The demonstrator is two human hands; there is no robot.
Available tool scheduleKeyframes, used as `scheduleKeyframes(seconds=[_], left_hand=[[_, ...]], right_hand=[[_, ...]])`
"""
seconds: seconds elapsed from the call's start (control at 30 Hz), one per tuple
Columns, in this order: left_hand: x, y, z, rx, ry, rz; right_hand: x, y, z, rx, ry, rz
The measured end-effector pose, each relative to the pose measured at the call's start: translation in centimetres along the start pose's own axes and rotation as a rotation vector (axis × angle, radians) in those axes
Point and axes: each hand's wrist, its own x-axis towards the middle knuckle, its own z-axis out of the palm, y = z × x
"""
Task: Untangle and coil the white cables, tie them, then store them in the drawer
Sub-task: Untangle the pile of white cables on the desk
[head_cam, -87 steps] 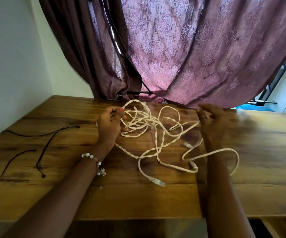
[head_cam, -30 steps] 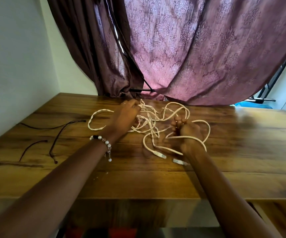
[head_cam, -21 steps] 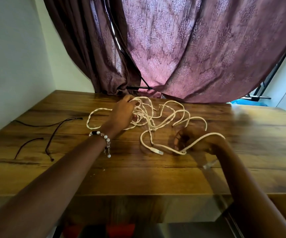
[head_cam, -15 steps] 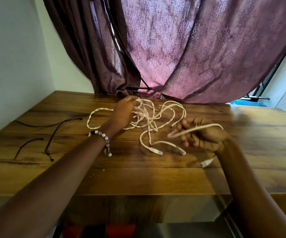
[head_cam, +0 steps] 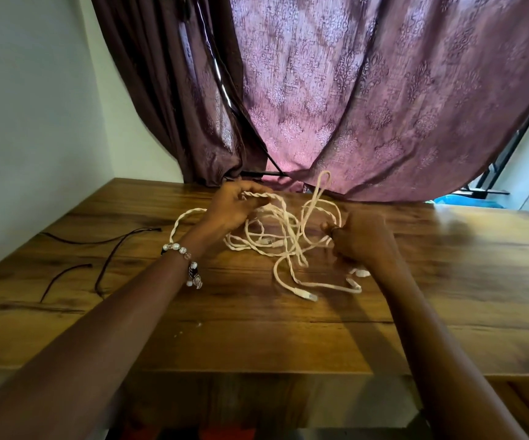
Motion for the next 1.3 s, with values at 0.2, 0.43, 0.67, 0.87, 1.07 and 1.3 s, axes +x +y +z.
scheduleKeyframes(seconds=[0.2,0.43,0.67,0.87,1.07,1.3], left_hand=[[-1.2,-1.5,-0.4,0.085,-0.078,0.056],[-3.1,-2.3,-2.2,0.154,-0.133,0.121],[-3.2,-3.2,-2.3,0.223,-0.162,0.149],[-2.5,-4.4,-2.2,0.32,-0.142,0.18],[-2.2,-4.5,-1.1,0.319,-0.106,0.246],[-2.1,-4.1,-1.1,0.303,-0.126,0.248]], right_hand=[[0.7,-3.7,1.3,0.01,0.257,-0.524],[-0.9,-6.4,1.6,1.007,-0.41,-0.186],[-0.6,-4.8,0.3,0.745,-0.398,-0.197],[2.7,-4.9,-7.3,1.051,0.315,-0.539],[3.9,-3.0,-3.1,0.268,0.296,-0.566],[2.3,-3.9,2.8,-0.454,-0.054,-0.737]])
